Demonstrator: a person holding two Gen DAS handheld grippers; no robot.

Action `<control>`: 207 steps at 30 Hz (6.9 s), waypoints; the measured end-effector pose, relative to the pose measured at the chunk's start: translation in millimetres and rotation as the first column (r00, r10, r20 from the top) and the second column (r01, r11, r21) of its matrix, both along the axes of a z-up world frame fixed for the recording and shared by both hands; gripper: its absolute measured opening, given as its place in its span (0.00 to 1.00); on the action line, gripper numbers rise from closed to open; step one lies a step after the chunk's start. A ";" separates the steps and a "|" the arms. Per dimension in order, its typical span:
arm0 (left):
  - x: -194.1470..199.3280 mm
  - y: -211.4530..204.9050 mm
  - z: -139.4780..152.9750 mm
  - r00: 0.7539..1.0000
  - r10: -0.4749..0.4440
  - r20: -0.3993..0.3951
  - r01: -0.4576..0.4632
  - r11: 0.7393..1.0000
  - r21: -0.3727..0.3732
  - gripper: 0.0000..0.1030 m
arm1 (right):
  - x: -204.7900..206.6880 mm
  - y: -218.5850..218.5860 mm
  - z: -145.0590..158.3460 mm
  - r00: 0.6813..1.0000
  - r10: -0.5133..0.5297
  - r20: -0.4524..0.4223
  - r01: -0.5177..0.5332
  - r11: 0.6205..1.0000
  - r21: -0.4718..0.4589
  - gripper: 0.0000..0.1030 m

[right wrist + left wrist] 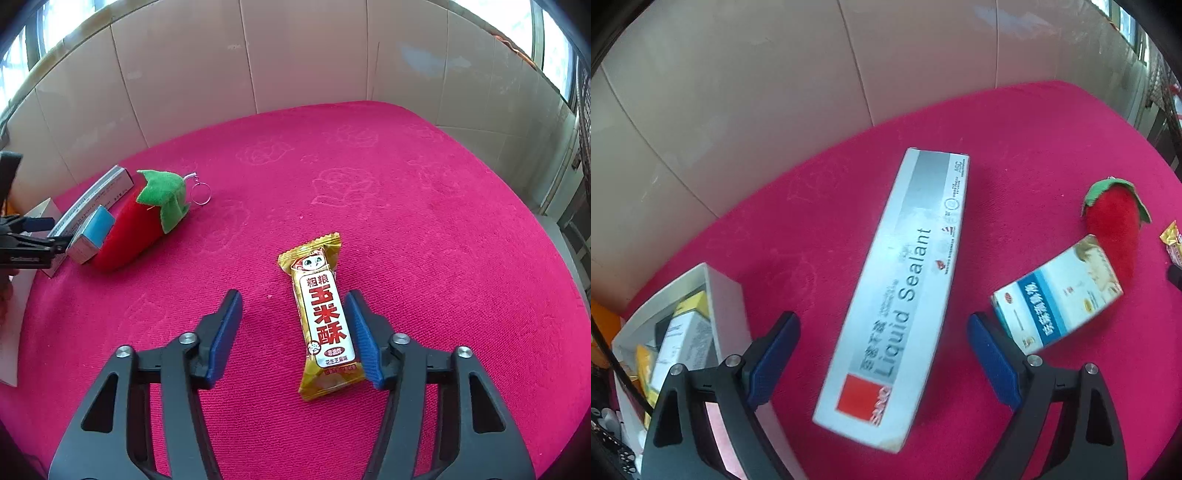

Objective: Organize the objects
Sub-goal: 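Grasp the white Liquid Sealant box with the left gripper while the right grasps the gold snack bar, then lift the Liquid Sealant box with the left gripper while the right lifts the snack bar, then carry the Liquid Sealant box and snack bar over the white tray, then open the left gripper to drop the Liquid Sealant box while the right drops the snack bar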

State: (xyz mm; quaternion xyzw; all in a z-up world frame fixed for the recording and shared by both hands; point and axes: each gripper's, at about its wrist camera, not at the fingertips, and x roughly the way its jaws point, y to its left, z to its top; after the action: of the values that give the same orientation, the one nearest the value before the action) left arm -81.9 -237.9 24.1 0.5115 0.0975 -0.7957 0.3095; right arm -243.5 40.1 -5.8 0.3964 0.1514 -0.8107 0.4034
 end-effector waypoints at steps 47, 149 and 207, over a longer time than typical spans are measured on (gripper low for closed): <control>227.6 174.9 59.7 0.753 -0.107 -0.649 -0.211 0.895 -0.392 0.42 | 130.3 59.1 56.6 0.923 -0.146 -0.357 0.010 0.934 -0.357 0.19; 356.5 147.5 60.3 0.701 0.085 -0.708 -0.461 0.812 -0.359 0.43 | 299.7 -32.8 50.4 0.867 0.330 -0.373 -0.425 0.882 -0.206 0.19; 354.7 71.8 116.5 0.654 0.295 -0.696 -0.515 0.848 -0.124 1.00 | 365.2 -109.9 56.9 0.840 0.483 -0.247 -0.535 0.812 -0.232 0.79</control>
State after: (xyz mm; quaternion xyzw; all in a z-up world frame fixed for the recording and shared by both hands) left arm 272.8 -166.1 140.6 0.1100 0.1858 -0.8366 0.5035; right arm 121.7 -69.9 51.2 0.2036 0.1661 -0.7174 0.6453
